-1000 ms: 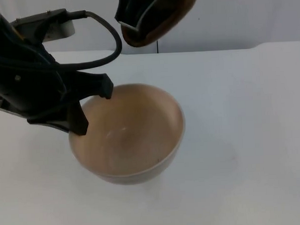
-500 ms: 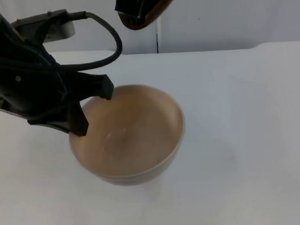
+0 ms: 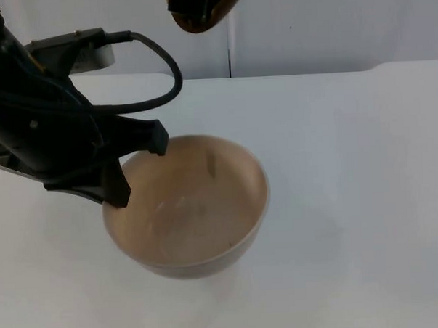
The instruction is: Pick up the bowl with the left hand and pour the coffee beans from the cup into the bowl with the right hand.
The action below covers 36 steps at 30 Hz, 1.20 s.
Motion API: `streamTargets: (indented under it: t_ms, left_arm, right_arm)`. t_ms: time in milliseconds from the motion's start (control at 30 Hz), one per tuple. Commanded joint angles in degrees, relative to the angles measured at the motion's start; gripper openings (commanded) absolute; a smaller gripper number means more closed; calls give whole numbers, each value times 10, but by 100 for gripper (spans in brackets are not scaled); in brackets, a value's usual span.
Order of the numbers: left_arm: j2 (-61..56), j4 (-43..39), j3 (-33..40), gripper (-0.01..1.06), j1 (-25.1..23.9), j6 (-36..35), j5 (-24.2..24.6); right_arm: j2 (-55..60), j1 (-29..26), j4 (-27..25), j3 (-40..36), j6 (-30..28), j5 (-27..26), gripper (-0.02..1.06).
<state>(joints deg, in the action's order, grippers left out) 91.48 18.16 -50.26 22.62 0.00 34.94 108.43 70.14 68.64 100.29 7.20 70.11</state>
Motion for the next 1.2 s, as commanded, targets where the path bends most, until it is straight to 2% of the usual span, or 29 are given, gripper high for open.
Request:
streamTargets:
  t_ms: [0, 300, 967, 1067, 1167]
  left_arm:
    - [-1, 7, -4, 0, 4, 0, -5]
    - [-1, 7, -4, 0, 4, 0, -5]
    - [-1, 9, -4, 0, 4, 0, -5]
    - [-1, 10, -4, 0, 4, 0, -5]
    - [-1, 11, -4, 0, 4, 0, -5]
  right_arm:
    - [0, 8, 27, 1, -7, -1, 0]
    - [0, 25, 59, 1, -25, -1, 0]
    - [0, 28, 93, -2, -50, -1, 0]
    - [0, 39, 141, -49, -41, -1, 0]
    - [0, 39, 151, -77, -18, -1, 0]
